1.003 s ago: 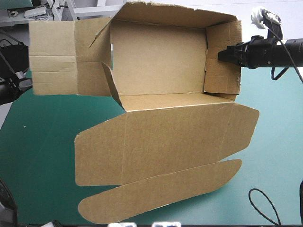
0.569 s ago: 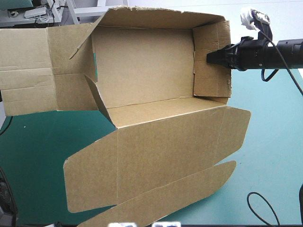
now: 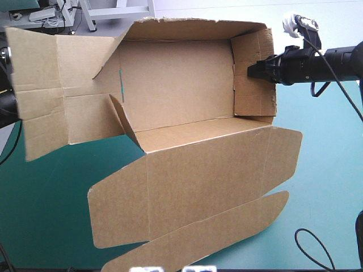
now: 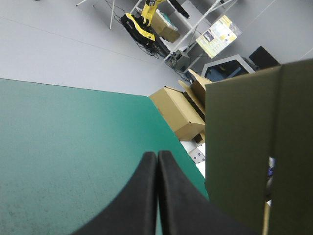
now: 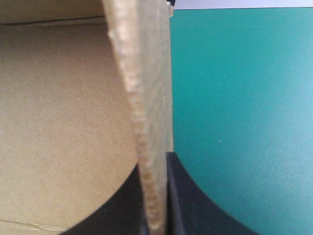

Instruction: Fold the box

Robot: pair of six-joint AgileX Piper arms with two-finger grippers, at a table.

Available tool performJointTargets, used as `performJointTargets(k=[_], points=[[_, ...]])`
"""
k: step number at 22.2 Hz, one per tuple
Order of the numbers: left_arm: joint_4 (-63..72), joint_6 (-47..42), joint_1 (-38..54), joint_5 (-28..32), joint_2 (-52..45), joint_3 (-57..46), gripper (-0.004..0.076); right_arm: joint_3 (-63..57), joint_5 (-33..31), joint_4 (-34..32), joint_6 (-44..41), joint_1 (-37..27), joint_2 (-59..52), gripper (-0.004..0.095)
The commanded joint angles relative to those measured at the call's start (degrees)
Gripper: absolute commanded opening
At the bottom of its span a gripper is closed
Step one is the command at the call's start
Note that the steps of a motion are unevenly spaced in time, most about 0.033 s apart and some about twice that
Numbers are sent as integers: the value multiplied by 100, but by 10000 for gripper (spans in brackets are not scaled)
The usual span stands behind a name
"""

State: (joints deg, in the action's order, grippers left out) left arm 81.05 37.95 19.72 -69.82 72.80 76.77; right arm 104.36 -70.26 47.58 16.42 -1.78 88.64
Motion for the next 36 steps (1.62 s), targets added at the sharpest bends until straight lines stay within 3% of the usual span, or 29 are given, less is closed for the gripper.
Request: performJointTargets(k=[1, 11, 26, 36], points=[[386, 15, -29, -415, -420, 146, -9, 140, 454, 467, -122, 0, -106, -16], [385, -60, -29, -415, -684, 146, -9, 140, 733, 505, -111, 28, 217, -16], [134, -100, -267, -415, -684, 146, -9, 140, 1584, 172, -117, 987, 683, -16], [-516, -75, -628, -410, -684, 146, -1, 140, 1585, 70, -166, 1023, 725, -14]])
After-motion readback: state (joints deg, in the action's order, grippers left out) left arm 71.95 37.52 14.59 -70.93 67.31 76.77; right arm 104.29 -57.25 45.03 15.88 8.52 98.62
